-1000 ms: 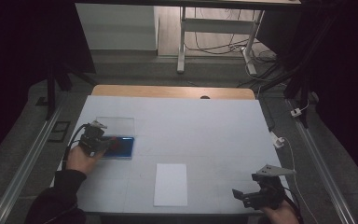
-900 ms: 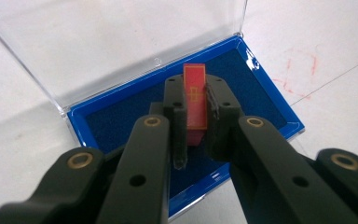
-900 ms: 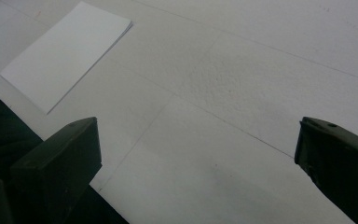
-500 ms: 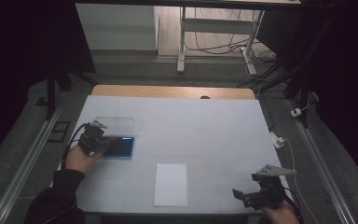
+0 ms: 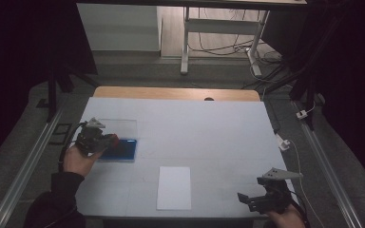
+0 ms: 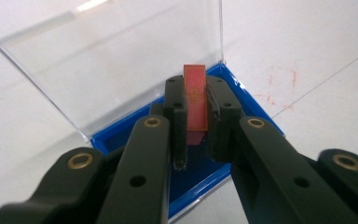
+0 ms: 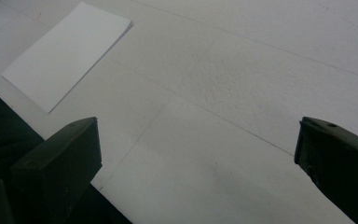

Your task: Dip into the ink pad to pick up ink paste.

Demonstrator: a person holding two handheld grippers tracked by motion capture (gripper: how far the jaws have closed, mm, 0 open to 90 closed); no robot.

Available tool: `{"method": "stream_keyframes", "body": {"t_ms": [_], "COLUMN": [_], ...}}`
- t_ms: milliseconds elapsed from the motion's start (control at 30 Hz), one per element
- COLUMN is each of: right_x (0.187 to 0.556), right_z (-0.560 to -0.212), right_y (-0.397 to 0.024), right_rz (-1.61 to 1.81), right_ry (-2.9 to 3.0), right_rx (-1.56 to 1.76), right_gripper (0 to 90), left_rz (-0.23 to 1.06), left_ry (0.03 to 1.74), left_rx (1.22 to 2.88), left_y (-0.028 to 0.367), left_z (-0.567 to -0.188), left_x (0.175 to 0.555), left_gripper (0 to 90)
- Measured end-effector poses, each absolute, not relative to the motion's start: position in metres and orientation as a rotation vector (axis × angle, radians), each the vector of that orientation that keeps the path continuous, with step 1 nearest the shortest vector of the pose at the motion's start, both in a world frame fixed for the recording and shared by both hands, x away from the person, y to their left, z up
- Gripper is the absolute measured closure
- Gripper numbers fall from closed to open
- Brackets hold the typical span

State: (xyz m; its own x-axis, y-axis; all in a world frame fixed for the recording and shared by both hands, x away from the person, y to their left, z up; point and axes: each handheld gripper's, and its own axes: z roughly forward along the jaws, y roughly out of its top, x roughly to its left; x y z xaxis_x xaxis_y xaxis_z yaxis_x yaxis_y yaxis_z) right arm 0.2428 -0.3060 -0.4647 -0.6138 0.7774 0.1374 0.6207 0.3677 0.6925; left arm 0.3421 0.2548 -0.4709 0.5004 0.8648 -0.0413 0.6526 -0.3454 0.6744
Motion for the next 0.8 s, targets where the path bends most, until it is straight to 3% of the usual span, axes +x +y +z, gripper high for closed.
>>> {"method": "stream_keyframes", "body": {"t_ms": [800], "right_x": [0.243], "right_z": [-0.465], "right_y": [-0.306], "right_rz": [1.082], "right_ry": [2.418], "right_rx": [1.255], "right_gripper": [2.1], "left_rz": [0.376], "left_ry": [1.336], "left_rx": [2.151], "left_y": [0.257], "left_z": [-0.487], "left_x": [0.352], "left_gripper": [80.2]}}
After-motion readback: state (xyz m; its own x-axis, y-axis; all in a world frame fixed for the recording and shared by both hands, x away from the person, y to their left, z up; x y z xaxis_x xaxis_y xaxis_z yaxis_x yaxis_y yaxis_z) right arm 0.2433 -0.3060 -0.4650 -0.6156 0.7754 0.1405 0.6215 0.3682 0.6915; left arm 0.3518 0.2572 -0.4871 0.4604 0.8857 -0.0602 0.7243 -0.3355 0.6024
